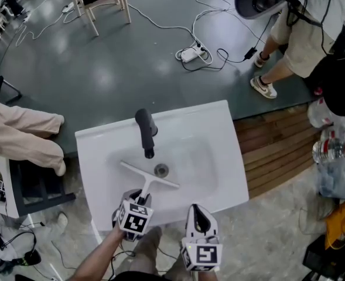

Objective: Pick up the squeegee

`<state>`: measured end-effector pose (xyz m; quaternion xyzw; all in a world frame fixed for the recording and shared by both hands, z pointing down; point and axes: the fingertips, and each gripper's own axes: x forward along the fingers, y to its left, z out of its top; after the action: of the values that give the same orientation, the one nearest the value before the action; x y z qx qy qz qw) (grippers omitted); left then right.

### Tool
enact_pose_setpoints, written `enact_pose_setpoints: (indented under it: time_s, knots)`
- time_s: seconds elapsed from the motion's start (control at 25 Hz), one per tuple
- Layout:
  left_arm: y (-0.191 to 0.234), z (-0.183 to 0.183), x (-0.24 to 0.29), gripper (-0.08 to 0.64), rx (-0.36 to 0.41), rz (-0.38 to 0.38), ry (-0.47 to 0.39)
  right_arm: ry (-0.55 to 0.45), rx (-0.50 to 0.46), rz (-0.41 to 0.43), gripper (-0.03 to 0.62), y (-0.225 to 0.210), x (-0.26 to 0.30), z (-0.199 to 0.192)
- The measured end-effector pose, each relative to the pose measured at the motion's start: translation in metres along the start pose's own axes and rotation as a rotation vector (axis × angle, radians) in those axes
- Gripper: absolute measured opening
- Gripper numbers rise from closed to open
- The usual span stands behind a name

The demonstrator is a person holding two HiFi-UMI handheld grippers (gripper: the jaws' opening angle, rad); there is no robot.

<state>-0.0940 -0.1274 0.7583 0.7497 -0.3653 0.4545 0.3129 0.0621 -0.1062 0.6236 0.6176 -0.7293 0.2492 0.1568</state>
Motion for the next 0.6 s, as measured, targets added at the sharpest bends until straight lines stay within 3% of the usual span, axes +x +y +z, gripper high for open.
enact_pose_setpoints:
  time_s: [0.6]
  knots:
    - [0.0019,0.0008,-0.0029,0.097,-0.097,0.003,-0.009,0.006,-0.001,-0.006,-0.002,-0.004,-0.0008,0.0017]
